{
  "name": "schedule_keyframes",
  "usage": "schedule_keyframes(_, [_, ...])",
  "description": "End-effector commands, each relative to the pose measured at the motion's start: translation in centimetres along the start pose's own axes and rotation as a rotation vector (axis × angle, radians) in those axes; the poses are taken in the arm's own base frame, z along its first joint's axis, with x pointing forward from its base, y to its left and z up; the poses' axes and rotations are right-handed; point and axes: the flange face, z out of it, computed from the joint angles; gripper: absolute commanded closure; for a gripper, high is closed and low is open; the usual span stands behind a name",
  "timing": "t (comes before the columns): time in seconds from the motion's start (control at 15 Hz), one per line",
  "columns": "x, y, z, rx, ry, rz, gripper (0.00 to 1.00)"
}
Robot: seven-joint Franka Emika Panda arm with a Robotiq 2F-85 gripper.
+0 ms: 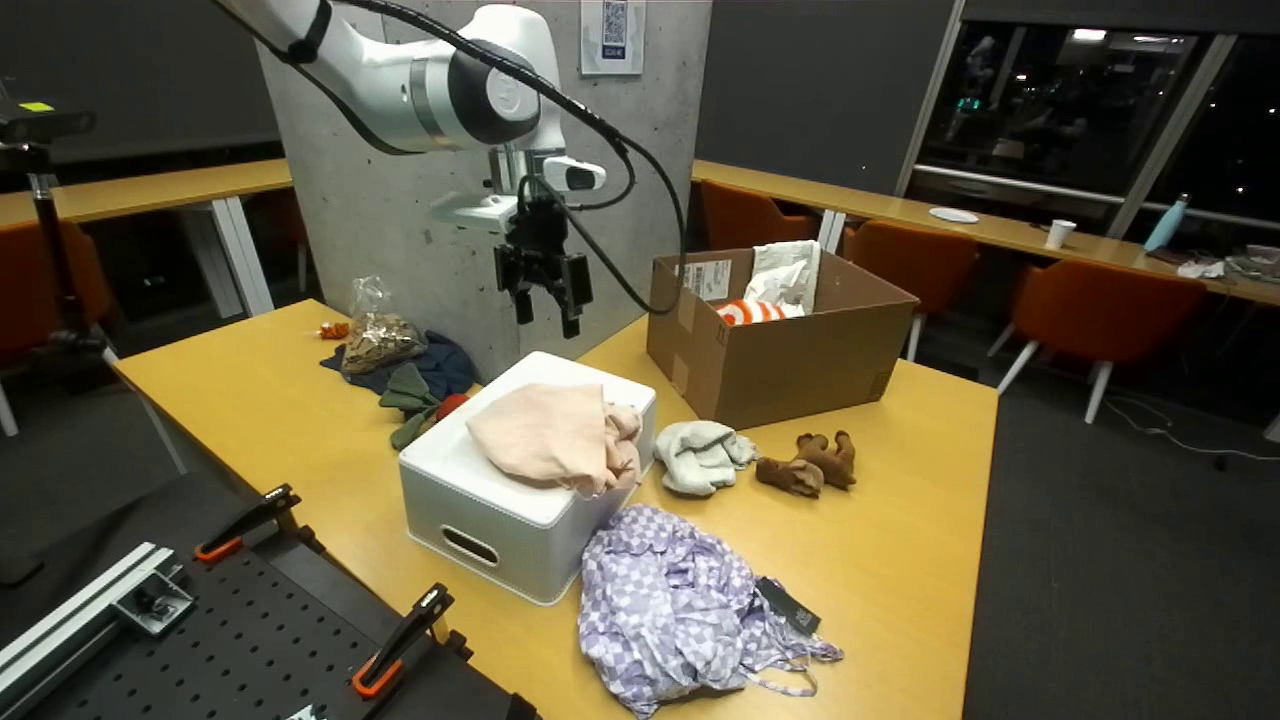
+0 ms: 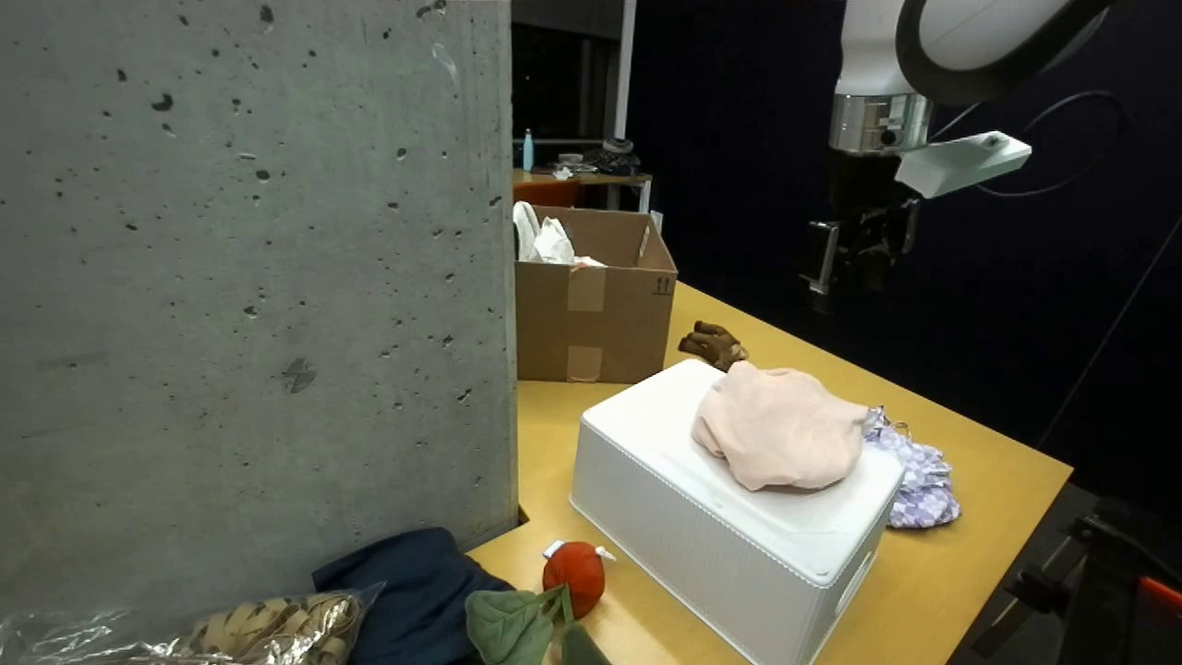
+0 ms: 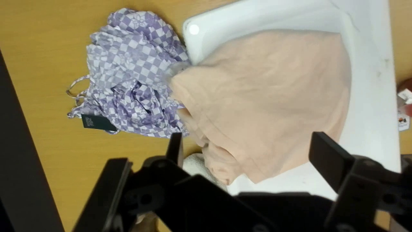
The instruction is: Pick up the peach shirt and cover the yellow container on the upside down white basket, pick up the peach shirt with the yellow container twice, pick up the peach shirt and put it on the table
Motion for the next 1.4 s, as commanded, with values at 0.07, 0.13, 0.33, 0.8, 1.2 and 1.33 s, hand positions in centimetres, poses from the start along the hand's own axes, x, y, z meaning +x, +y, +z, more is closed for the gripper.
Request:
schedule_keyframes(0.07, [-3.3,3.9,3.3,0.01,0.003,-0.238,0.0])
schedule_keyframes(0.13, [-3.5,4.7,4.4,0.022,0.012,-0.288,0.0])
schedule_keyframes(0.33, [-3.4,5.4,7.5,0.041,0.056,-0.439,0.0])
schedule_keyframes(0.8, [-2.0,0.6,11.0,0.085,0.143,-0.806,0.0])
schedule_keyframes(1.2, [0.3,-0.2,13.2,0.094,0.133,-0.952,0.0])
schedule_keyframes(1.33, [0.8,-0.2,13.9,0.099,0.127,-0.972,0.0])
